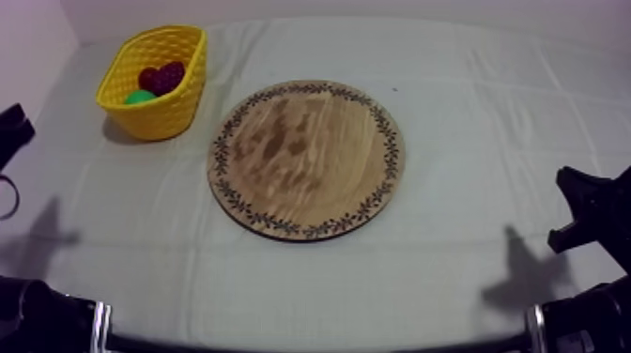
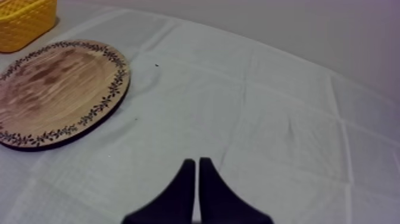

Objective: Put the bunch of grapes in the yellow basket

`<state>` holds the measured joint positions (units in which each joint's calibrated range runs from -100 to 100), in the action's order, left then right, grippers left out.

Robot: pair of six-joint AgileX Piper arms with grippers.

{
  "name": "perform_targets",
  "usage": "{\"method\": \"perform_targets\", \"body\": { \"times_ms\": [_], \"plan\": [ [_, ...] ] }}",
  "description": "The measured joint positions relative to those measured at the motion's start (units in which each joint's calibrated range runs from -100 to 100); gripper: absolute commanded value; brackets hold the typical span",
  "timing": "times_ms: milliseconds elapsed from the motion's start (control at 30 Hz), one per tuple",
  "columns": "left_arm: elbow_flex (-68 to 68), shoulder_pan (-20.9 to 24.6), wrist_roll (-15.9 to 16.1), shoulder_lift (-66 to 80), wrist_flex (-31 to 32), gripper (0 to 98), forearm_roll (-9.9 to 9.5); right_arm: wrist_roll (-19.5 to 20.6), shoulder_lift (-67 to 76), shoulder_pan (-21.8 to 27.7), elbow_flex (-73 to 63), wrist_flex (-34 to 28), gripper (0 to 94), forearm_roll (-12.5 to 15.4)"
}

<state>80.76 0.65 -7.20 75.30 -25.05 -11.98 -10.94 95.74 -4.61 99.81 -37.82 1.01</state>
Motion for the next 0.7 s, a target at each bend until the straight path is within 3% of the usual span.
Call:
{"method": "perform_targets", "body": {
  "times_ms": [100,267,433,700],
  "plan": [
    [5.6,0.5,2.2,5.6,1.8,0.0,1.85,0.0,0.0,0.0,0.0,0.0,0.4,0.0],
    [14.7,0.5,4.1,12.9,4.5,0.0,2.67,0.0,0.0,0.0,0.0,0.0,0.4,0.0],
    [18.7,-0.8,4.3,19.2,1.3,0.0,4.22,0.0,0.0,0.0,0.0,0.0,0.4,0.0],
    [19.2,-1.9,7.4,24.1,-3.6,0.0,7.92,0.0,0.0,0.0,0.0,0.0,0.4,0.0]
  ]
}}
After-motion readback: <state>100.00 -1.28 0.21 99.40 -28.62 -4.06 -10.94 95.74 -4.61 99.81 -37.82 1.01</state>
